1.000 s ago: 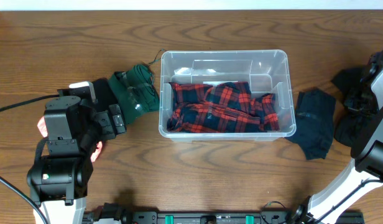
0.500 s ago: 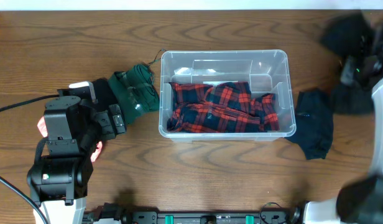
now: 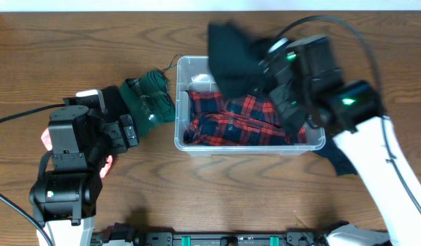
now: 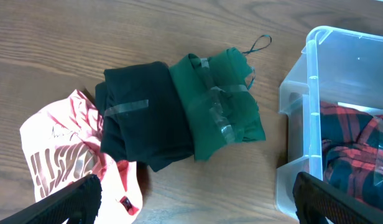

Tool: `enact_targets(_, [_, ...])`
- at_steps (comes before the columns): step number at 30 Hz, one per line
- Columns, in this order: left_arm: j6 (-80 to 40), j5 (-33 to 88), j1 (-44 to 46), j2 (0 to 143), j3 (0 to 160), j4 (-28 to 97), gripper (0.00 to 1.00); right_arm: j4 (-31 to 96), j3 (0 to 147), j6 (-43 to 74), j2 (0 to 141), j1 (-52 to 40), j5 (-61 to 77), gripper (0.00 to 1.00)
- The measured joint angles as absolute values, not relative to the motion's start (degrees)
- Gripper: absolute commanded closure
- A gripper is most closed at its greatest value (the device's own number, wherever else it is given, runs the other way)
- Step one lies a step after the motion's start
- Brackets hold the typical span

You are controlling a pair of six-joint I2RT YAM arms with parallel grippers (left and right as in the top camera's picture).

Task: Pack container
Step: 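Grasp the black garment and place it into the bin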

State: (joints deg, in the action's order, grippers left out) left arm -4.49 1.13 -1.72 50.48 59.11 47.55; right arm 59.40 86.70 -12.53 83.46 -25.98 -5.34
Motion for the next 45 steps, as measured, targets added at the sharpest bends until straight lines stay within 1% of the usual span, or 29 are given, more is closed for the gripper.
enact_targets(4, [-4.5, 1.1, -1.7, 50.5, 59.1, 47.5, 0.02, 59.4, 83.1, -13.9, 87.9, -27.7, -5.7, 0.99])
enact_targets(9, [-4.5, 1.1, -1.7, 50.5, 59.1, 47.5, 0.02, 56.3, 78.6, -16.4, 93.9, -27.7, -5.8, 0.99])
enact_targets(10, [-4.5, 1.1, -1.7, 50.5, 59.1, 47.5, 0.02, 55.9, 78.2, -16.9, 95.1, -27.8, -5.7, 0.97])
enact_targets(12, [-4.5, 1.1, -1.7, 50.5, 59.1, 47.5, 0.02, 55.9, 77.9, -17.4, 96.5, -28.1, -5.6, 0.88])
enact_targets(14, [-4.5, 1.1, -1.7, 50.5, 59.1, 47.6, 0.02, 56.1, 77.8, -18.0, 97.1, -28.4, -5.7, 0.73])
enact_targets(15, [-4.5, 1.1, -1.7, 50.5, 59.1, 47.5, 0.02, 56.2, 77.8, -18.3, 97.1, -28.7, -5.8, 0.68])
enact_targets(17, [-4.5, 1.1, -1.7, 50.5, 59.1, 47.6, 0.02, 56.6, 78.0, -18.1, 96.8, -29.1, -5.9, 0.40])
enact_targets(18, [-4.5, 1.1, -1.7, 50.5, 59.1, 47.5, 0.02, 56.7, 78.2, -18.3, 96.6, -29.3, -6.0, 0.37])
enact_targets(20, [-4.5, 1.1, -1.7, 50.5, 59.1, 47.6, 0.02, 56.7, 79.2, -18.5, 95.7, -29.4, -6.2, 0.26])
enact_targets(21, [-4.5, 1.1, -1.7, 50.5, 59.1, 47.5, 0.02, 56.6, 80.1, -18.3, 94.7, -29.4, -6.3, 0.24])
enact_targets(22, [-4.5, 1.1, -1.7, 50.5, 59.1, 47.6, 0.02, 55.9, 80.8, -18.5, 93.5, -29.4, -6.4, 0.25])
enact_targets(23, [-4.5, 1.1, -1.7, 50.5, 59.1, 47.6, 0.02, 54.9, 81.5, -18.7, 92.1, -29.4, -6.4, 0.30])
enact_targets(25, [-4.5, 1.1, -1.7, 50.5, 59.1, 47.6, 0.02, 51.9, 82.9, -19.0, 88.4, -29.4, -6.5, 0.47])
enact_targets(27, [-4.5, 1.1, -1.7, 50.5, 59.1, 47.5, 0.02, 50.0, 84.2, -18.6, 85.3, -29.4, -6.4, 0.68])
enact_targets(29, [-4.5, 1.1, -1.7, 50.5, 59.1, 47.5, 0.02, 49.8, 85.1, -18.1, 83.2, -29.4, -5.8, 0.82])
enact_targets(31, [-4.5, 1.1, -1.7, 50.5, 59.1, 47.6, 0.02, 50.4, 85.1, -16.9, 82.8, -29.4, -3.9, 0.89])
enact_targets(33, [-4.5, 1.1, -1.7, 50.5, 59.1, 47.5, 0.02, 51.9, 84.6, -15.6, 84.2, -29.4, -1.5, 0.92])
enact_targets(37, [-4.5, 1.1, -1.7, 50.5, 59.1, 47.5, 0.02, 57.5, 80.1, -12.2, 90.4, -29.4, 2.7, 0.95])
enact_targets(41, [-4.5, 1.1, -1.7, 50.5, 59.1, 47.5, 0.02, 60.2, 72.8, -9.7, 97.0, -29.4, 4.6, 0.93])
enact_targets(45, [-4.5, 1.1, -1.7, 50.5, 59.1, 47.5, 0.02, 57.7, 69.3, -8.6, 99.8, -29.2, 3.9, 0.91])
